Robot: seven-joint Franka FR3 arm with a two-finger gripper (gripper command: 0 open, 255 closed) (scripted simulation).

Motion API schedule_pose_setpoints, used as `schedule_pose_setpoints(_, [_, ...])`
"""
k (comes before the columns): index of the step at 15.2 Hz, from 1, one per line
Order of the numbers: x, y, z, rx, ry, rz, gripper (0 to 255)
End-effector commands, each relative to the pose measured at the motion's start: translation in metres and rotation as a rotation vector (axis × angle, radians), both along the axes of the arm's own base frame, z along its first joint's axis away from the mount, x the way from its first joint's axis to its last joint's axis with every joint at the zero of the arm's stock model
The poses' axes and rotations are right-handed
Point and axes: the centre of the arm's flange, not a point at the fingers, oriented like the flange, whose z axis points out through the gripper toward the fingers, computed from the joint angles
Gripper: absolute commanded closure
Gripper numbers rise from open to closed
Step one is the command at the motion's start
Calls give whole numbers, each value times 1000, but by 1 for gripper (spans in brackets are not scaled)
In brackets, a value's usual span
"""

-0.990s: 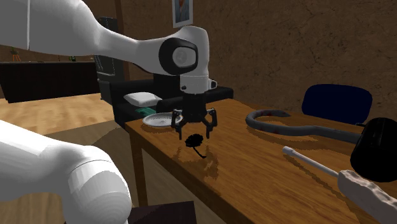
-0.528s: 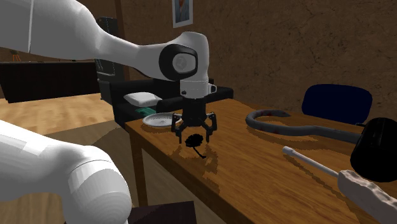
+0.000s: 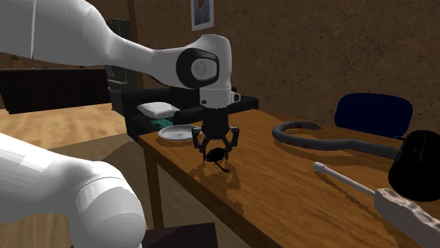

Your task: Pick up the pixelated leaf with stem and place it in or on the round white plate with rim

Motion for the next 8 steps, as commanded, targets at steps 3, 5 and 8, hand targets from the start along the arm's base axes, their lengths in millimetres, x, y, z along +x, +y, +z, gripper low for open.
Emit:
schedule_pose_setpoints(3, [-1,0,-3,-3,6,0,255])
schedule_pose_setpoints(5, [-1,0,3,-3,6,0,255])
schedule_pose_setpoints(8, [-1,0,19,-3,6,0,255])
